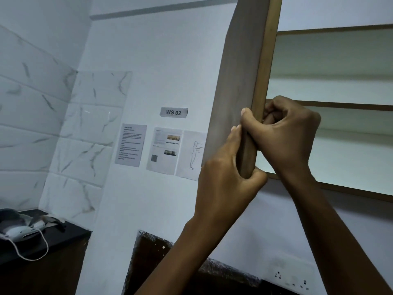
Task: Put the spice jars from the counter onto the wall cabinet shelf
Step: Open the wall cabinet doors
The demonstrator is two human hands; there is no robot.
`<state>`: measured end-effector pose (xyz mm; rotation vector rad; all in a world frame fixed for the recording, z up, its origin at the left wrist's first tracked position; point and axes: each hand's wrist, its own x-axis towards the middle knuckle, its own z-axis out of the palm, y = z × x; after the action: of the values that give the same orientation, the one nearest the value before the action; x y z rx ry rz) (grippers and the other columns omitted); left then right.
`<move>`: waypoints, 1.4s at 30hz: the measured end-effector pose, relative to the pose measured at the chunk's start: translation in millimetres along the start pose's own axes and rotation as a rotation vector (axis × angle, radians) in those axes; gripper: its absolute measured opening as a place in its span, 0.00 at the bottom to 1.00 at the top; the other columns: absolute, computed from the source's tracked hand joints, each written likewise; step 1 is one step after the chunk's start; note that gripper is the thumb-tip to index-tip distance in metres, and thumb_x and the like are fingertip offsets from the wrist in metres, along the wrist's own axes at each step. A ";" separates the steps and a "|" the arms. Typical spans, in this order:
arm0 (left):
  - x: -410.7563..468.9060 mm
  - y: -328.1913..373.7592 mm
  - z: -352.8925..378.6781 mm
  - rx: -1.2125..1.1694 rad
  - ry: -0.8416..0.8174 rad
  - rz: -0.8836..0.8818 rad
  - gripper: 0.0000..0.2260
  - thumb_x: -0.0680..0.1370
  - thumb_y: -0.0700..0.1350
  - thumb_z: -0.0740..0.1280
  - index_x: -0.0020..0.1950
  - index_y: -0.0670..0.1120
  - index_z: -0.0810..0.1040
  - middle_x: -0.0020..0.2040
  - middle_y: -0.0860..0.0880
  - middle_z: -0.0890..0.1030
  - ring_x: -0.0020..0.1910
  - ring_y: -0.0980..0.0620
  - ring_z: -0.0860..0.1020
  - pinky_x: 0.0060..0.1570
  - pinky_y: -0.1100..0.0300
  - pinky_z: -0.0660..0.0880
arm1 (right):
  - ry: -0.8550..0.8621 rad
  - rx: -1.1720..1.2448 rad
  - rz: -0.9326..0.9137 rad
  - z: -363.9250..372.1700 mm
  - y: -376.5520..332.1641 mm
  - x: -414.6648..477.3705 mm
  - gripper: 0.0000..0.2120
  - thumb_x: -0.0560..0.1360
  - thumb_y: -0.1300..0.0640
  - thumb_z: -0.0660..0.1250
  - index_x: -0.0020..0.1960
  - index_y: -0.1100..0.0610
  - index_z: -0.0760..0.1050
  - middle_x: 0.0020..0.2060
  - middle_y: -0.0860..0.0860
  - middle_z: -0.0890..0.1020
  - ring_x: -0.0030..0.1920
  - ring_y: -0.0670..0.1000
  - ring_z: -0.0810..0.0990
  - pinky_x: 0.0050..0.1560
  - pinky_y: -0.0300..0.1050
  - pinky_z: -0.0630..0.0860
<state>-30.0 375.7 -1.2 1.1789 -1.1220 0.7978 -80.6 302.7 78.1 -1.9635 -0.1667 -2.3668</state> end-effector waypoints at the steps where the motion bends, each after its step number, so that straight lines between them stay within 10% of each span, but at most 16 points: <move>1: 0.7 -4.0 -8.7 -0.025 0.017 -0.010 0.33 0.66 0.45 0.65 0.72 0.55 0.66 0.47 0.53 0.81 0.39 0.59 0.76 0.36 0.75 0.68 | 0.000 -0.003 0.006 7.6 -9.6 -0.6 0.15 0.66 0.50 0.69 0.30 0.59 0.71 0.22 0.50 0.71 0.25 0.51 0.71 0.30 0.41 0.67; 6: 2.2 -24.7 -45.6 -0.163 0.123 -0.049 0.26 0.69 0.39 0.64 0.67 0.51 0.72 0.28 0.57 0.71 0.25 0.59 0.68 0.26 0.72 0.64 | -0.023 -0.075 0.002 45.1 -55.4 -5.9 0.15 0.66 0.48 0.68 0.31 0.61 0.73 0.24 0.51 0.74 0.27 0.55 0.74 0.30 0.45 0.70; 22: 21.6 -109.1 -132.7 -0.366 0.362 -0.035 0.25 0.69 0.39 0.61 0.67 0.45 0.74 0.47 0.75 0.75 0.48 0.73 0.76 0.43 0.80 0.70 | -0.086 -0.227 -0.121 162.5 -135.1 -21.0 0.13 0.68 0.47 0.67 0.36 0.58 0.75 0.28 0.55 0.79 0.28 0.53 0.70 0.33 0.41 0.63; 42: 23.2 -130.8 -149.1 -0.361 0.396 0.045 0.20 0.74 0.37 0.63 0.64 0.50 0.72 0.47 0.77 0.75 0.48 0.76 0.75 0.44 0.81 0.69 | -0.066 -0.233 -0.218 184.0 -140.3 -30.7 0.18 0.73 0.44 0.66 0.42 0.60 0.76 0.30 0.55 0.80 0.30 0.56 0.77 0.33 0.42 0.70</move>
<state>134.6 487.8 -17.6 0.6607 -0.9148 0.7813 88.3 463.9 75.3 -2.2338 -0.1187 -2.5595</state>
